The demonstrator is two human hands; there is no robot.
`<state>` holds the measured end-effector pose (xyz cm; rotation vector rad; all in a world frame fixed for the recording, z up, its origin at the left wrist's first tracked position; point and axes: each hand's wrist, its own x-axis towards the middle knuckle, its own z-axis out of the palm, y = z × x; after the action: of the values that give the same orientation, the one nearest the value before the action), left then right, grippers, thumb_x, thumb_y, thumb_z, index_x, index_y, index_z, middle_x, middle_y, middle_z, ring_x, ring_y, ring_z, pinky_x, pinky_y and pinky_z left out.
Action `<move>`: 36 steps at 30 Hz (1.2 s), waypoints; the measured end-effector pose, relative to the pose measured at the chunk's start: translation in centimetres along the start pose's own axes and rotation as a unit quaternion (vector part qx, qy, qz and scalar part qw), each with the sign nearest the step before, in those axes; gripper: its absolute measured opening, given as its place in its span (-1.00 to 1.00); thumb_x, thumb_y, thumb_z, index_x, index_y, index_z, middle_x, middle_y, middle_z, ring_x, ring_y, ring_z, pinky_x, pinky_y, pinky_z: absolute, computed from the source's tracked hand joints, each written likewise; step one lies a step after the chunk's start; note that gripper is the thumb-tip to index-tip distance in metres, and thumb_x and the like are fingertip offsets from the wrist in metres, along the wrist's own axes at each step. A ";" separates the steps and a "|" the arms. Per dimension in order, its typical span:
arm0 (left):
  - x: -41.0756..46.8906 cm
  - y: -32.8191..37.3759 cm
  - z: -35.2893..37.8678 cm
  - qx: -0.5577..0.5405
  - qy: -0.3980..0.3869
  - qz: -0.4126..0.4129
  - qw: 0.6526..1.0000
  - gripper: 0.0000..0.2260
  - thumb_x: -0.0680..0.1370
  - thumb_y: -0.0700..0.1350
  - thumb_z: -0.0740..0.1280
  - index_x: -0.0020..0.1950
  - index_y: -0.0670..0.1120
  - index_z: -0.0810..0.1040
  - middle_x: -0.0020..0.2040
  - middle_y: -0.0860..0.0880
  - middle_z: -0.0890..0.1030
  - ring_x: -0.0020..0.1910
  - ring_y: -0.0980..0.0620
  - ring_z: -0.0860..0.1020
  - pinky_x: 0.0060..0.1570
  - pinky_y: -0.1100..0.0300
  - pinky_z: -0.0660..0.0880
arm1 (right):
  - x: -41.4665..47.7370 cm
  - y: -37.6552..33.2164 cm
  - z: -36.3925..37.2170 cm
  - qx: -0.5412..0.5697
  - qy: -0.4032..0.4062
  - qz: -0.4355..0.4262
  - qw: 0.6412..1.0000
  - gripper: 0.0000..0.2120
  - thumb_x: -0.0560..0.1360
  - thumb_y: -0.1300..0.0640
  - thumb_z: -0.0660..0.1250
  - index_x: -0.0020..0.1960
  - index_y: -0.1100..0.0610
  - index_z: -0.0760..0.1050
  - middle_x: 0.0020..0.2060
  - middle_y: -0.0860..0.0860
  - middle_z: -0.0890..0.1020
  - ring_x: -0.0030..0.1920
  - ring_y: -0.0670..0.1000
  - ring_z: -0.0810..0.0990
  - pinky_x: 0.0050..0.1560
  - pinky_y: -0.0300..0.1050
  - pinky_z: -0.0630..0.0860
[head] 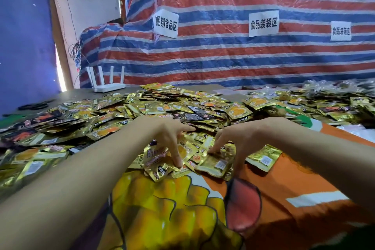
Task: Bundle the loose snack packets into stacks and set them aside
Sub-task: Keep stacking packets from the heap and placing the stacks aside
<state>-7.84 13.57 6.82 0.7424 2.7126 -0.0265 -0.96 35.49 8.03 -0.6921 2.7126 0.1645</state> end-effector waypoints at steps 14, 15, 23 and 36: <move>-3.0 -1.2 0.7 -0.081 0.176 -0.030 0.981 -0.47 0.24 0.03 0.68 -0.05 0.07 0.37 -0.02 0.06 0.49 -0.08 0.12 0.48 -0.20 0.19 0.46 | -0.2 0.6 1.6 -0.002 0.030 -0.016 0.999 -0.30 0.39 0.07 0.55 0.48 -0.11 0.42 0.44 -0.09 0.43 0.41 0.00 0.42 0.39 0.02 0.41; -3.4 -1.1 1.0 -0.088 0.160 -0.031 0.983 -0.48 0.28 0.00 0.67 -0.01 0.05 0.37 -0.01 0.06 0.47 -0.09 0.13 0.46 -0.23 0.22 0.41 | -0.3 0.5 1.5 -0.010 0.028 -0.012 0.999 -0.30 0.38 0.05 0.56 0.48 -0.11 0.42 0.42 -0.07 0.45 0.38 0.01 0.44 0.37 0.02 0.43; -5.1 -0.7 3.1 -0.199 0.067 -0.055 0.976 -0.38 0.44 -0.25 0.53 0.43 -0.07 0.35 0.24 -0.09 0.52 0.15 -0.04 0.55 0.09 0.08 0.57 | 0.8 -1.2 2.3 -0.174 0.103 -0.025 0.979 -0.57 0.43 -0.01 0.45 0.28 0.02 0.54 0.12 0.06 0.63 0.09 0.16 0.59 0.08 0.09 0.57; -5.4 -3.4 2.9 -0.391 0.256 -0.155 0.870 -0.64 0.40 -0.01 0.57 0.03 -0.18 0.56 -0.17 -0.11 0.70 -0.34 0.01 0.66 -0.40 0.15 0.54 | 1.6 -2.4 1.5 -0.152 0.091 -0.068 0.982 -0.42 0.42 0.04 0.52 0.41 0.01 0.46 0.21 0.03 0.54 0.18 0.09 0.53 0.14 0.00 0.51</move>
<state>-4.29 7.65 5.57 0.0561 2.8718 1.2752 -0.71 33.00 5.96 -1.0212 2.8305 0.5143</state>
